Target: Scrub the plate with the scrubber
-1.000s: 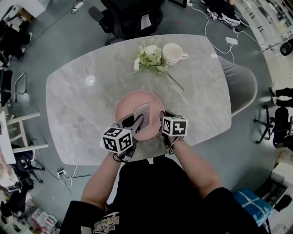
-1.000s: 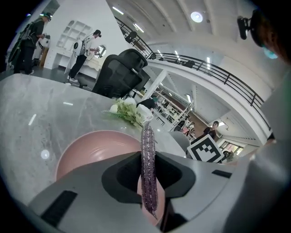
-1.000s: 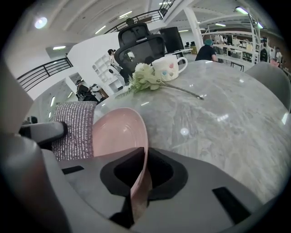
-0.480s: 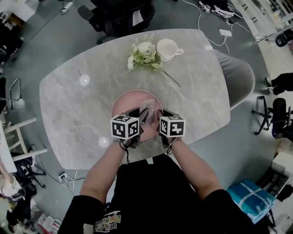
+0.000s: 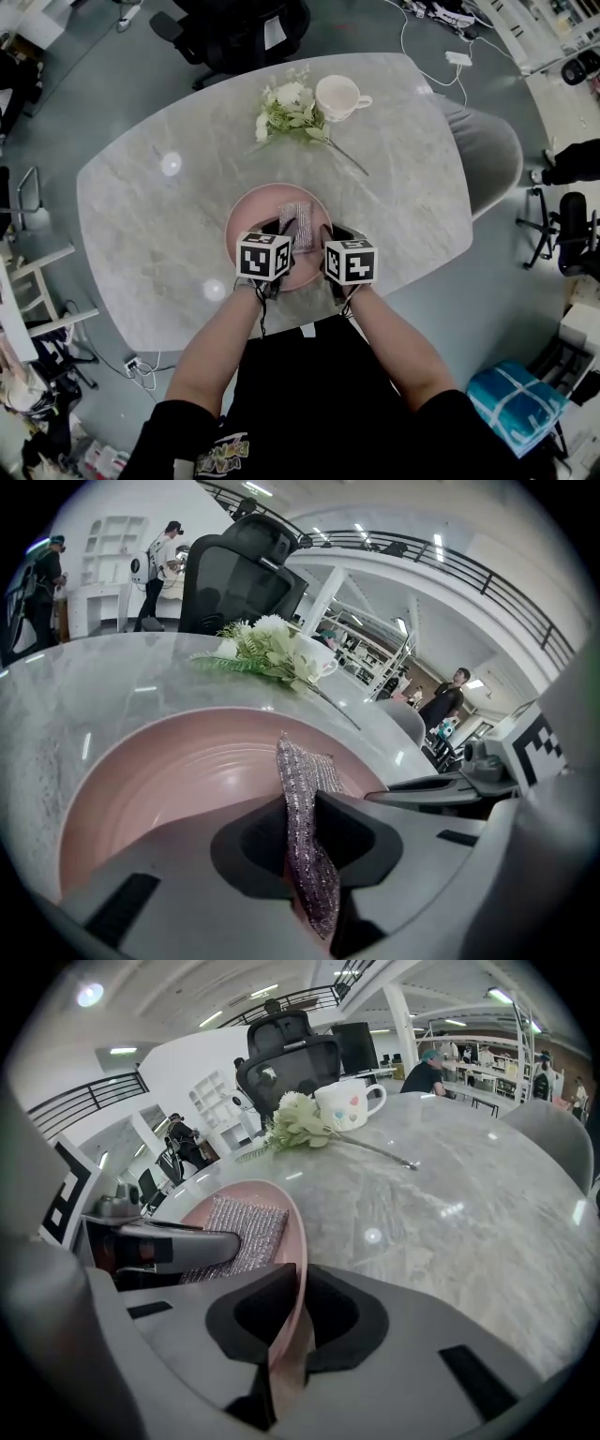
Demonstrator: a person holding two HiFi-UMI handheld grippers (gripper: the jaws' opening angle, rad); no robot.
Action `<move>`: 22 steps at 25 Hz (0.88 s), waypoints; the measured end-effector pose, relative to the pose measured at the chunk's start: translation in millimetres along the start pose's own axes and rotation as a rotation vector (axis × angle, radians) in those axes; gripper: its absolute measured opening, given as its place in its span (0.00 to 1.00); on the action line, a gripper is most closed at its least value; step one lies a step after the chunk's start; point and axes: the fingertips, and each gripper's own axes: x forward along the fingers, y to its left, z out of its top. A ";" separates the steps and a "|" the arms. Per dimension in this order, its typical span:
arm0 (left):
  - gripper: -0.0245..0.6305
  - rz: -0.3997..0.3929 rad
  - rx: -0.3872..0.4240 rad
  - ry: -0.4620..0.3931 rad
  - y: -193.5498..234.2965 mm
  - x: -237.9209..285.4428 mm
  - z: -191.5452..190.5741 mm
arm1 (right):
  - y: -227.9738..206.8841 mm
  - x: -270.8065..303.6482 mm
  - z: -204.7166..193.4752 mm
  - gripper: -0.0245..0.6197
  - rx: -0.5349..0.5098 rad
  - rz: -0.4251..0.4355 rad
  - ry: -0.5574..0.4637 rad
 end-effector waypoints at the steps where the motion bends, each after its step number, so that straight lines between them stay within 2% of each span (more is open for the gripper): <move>1: 0.16 0.010 0.015 0.002 0.5 0.5 0.3 | -0.2 0.4 -0.4 0.11 0.002 0.001 0.000; 7: 0.16 0.057 0.031 -0.008 11.5 -3.5 4.5 | -0.4 0.1 -1.0 0.11 0.012 0.005 0.002; 22: 0.16 0.203 -0.061 -0.052 66.4 -32.0 9.1 | 0.1 1.1 -2.3 0.11 0.000 0.017 0.007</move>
